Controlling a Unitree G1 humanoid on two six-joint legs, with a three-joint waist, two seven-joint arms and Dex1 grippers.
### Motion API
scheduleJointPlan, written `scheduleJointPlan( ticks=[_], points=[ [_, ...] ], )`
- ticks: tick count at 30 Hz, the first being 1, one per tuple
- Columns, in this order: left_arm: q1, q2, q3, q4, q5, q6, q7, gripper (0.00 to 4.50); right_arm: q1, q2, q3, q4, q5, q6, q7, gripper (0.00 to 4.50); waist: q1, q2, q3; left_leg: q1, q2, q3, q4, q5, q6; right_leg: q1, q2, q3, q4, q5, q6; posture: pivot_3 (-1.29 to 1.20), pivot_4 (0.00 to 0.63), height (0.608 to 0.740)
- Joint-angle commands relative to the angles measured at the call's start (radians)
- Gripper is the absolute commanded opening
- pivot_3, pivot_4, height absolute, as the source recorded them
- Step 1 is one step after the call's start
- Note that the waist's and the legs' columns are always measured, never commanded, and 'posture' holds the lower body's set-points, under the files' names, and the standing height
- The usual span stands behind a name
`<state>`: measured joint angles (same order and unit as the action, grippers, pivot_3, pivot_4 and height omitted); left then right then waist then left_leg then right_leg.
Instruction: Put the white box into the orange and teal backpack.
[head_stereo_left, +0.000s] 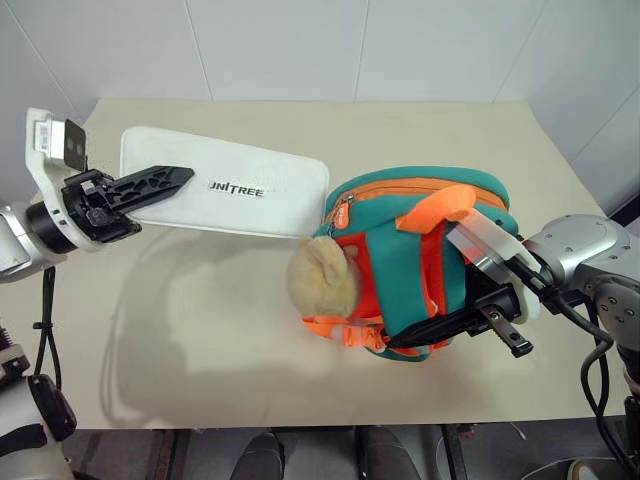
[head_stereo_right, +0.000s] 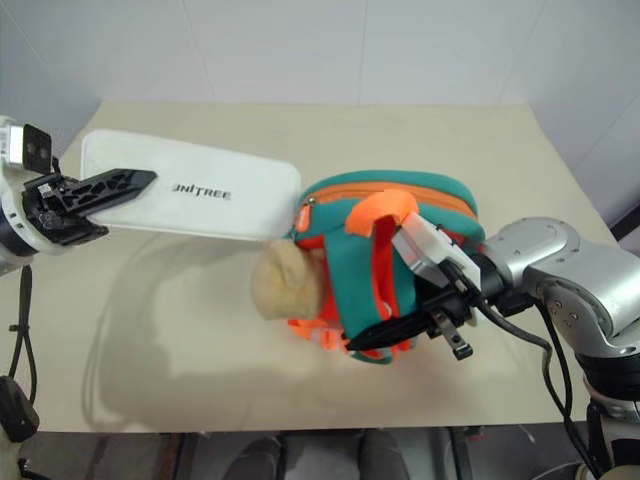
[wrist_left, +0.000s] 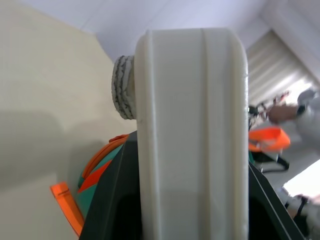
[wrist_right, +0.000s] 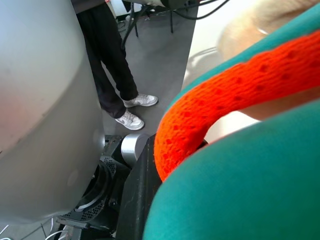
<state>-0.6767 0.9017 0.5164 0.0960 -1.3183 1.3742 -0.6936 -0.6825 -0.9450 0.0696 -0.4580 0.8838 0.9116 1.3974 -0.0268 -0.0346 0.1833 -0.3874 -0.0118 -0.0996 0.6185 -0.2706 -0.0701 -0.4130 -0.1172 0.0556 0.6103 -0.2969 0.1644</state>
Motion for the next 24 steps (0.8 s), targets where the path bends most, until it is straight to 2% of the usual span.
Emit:
scheduleJointPlan(
  ticks=[1,4,8,13,22,24],
  points=[
    [0.035,0.029,-0.063,-0.126,0.062,-0.106,-0.171,2.22,-0.017,-0.011,0.000,0.003,-0.011,-0.019,0.009,0.54,0.000,0.000,0.000,0.000,0.000,0.000,0.000,0.000,0.000,0.000,0.000,0.000,0.000,0.000,0.000,0.00,0.150,0.740],
    [0.071,0.040,-0.119,-0.178,0.145,-0.220,-0.303,3.17,-0.024,-0.004,0.007,0.013,-0.029,-0.028,0.005,0.54,0.000,0.000,0.000,0.000,0.000,0.000,0.001,-0.001,0.001,0.001,0.000,0.000,-0.001,0.000,0.000,0.00,0.150,0.740],
    [0.088,0.036,-0.135,-0.200,0.226,-0.381,-0.446,4.49,-0.031,0.005,0.016,0.026,-0.055,-0.043,-0.001,0.54,0.001,0.000,0.000,0.000,0.000,0.000,0.003,-0.002,0.004,0.002,0.000,0.000,-0.003,0.000,0.000,0.00,0.150,0.740],
    [0.116,0.054,-0.171,-0.221,0.309,-0.495,-0.558,4.49,-0.033,0.015,0.022,0.032,-0.072,-0.052,-0.010,0.54,0.001,0.000,0.000,0.000,0.000,0.001,0.005,-0.003,0.005,0.002,0.000,0.000,-0.003,0.000,0.000,0.00,0.150,0.740],
    [0.132,0.040,-0.188,-0.169,0.311,-0.444,-0.534,4.49,-0.049,0.039,0.019,0.044,-0.082,-0.053,-0.031,0.54,-0.001,0.001,0.000,0.000,0.001,0.001,0.009,-0.008,0.011,0.003,0.001,0.000,0.000,0.000,0.000,0.00,0.150,0.740],
    [0.127,0.023,-0.215,-0.132,0.345,-0.413,-0.459,4.49,-0.058,0.044,0.021,0.054,-0.092,-0.059,-0.033,0.54,-0.001,0.001,0.000,0.000,0.001,0.001,0.010,-0.008,0.011,0.003,0.001,0.000,0.000,0.000,0.000,0.00,0.150,0.740]
  ],
)
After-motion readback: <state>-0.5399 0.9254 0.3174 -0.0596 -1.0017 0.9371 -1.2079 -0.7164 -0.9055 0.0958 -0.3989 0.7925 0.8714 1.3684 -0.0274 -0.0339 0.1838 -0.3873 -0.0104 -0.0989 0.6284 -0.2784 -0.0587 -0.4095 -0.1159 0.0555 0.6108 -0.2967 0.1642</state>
